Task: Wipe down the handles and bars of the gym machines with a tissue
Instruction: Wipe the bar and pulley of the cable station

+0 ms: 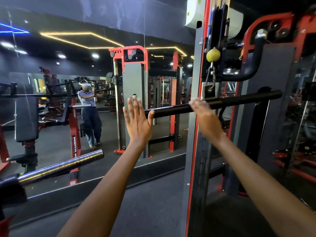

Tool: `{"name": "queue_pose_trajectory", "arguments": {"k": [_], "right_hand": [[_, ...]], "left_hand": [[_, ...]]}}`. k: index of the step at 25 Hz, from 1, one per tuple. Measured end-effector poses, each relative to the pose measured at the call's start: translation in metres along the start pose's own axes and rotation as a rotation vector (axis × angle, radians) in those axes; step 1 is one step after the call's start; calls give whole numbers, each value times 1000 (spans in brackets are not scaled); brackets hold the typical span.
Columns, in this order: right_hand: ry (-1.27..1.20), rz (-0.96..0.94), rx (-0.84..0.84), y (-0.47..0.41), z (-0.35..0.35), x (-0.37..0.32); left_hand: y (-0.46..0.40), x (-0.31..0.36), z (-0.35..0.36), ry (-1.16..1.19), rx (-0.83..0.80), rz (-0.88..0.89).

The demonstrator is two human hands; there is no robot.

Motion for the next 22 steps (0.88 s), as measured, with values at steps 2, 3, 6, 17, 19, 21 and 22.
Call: {"name": "queue_pose_trajectory", "arguments": {"k": [2, 3, 6, 17, 19, 21, 22], "right_hand": [[-3, 226, 55, 13, -20, 45], [-5, 241, 70, 12, -21, 43], [-18, -51, -6, 4, -7, -10], [-137, -14, 31, 3, -12, 41], [-81, -56, 26, 6, -13, 77], [-90, 197, 48, 18, -18, 140], [-117, 338, 59, 24, -22, 160]], "left_hand": [[-4, 27, 5, -25, -5, 23], [-5, 53, 14, -16, -42, 103], [2, 121, 45, -57, -102, 288], [0, 177, 72, -134, -73, 406], [-1, 173, 66, -65, -4, 448], [-2, 166, 60, -22, 43, 451], [-3, 164, 60, -11, 44, 432]]}}
Point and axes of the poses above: each hand's wrist, its own y-axis away from the middle knuckle, its own z-axis out of the palm, x = y × z, the point moved 7 cm from there along -y, towards the middle knuckle, and after that the axes turned 3 degrees about y, right-handed, at the moved point
